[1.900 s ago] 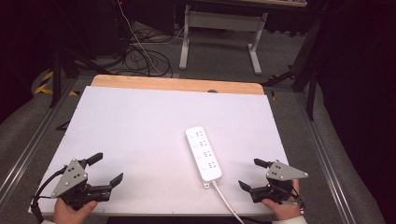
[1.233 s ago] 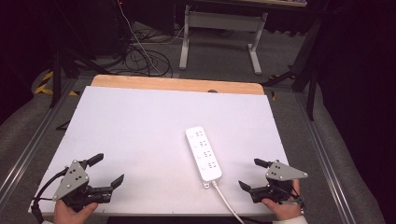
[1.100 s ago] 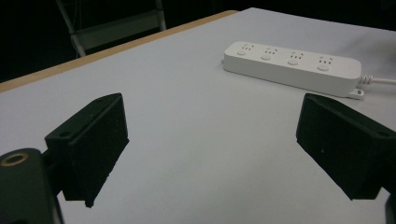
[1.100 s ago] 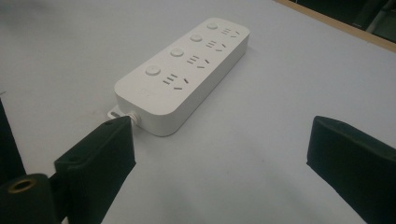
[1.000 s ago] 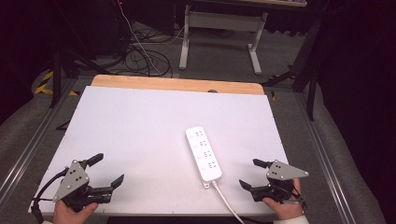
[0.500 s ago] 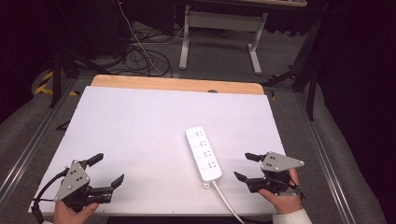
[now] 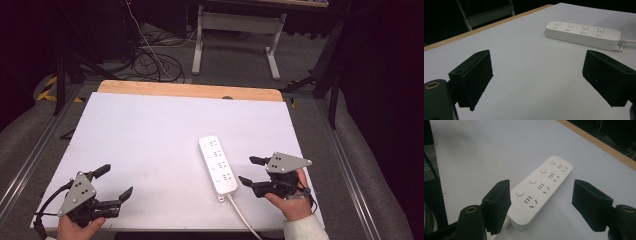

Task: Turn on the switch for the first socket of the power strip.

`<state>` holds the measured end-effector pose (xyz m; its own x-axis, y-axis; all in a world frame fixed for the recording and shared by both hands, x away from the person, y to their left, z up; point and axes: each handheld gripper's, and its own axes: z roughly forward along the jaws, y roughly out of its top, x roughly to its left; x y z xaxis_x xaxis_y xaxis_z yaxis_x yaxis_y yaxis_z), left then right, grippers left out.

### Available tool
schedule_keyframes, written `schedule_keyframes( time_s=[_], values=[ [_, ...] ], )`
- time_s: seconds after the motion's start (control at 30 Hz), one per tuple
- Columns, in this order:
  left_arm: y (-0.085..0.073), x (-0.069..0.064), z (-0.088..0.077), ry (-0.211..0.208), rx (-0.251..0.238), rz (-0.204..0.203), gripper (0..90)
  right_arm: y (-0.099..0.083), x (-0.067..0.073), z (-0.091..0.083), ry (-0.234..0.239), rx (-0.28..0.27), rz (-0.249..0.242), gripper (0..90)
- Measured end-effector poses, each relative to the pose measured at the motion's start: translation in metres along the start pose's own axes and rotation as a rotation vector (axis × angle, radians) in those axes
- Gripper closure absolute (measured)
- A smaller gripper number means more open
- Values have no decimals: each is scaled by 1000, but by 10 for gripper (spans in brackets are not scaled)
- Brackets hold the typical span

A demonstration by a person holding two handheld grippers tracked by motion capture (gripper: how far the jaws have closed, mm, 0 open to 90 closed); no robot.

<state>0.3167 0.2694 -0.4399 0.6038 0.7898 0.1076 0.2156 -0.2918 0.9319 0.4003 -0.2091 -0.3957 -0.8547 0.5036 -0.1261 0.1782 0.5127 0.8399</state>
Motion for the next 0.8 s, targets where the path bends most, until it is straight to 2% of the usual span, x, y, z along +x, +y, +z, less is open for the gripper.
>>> schedule_keyframes(
  time_s=[0.5, 0.8],
  values=[
    [0, -1, 0, -5, 1, 2, 98, 22, 5, 21, 31, 9, -35, 348],
    [0, -1, 0, -8, 0, 3, 98, 32, 9, 28, 33, 12, -52, 356]
  ],
)
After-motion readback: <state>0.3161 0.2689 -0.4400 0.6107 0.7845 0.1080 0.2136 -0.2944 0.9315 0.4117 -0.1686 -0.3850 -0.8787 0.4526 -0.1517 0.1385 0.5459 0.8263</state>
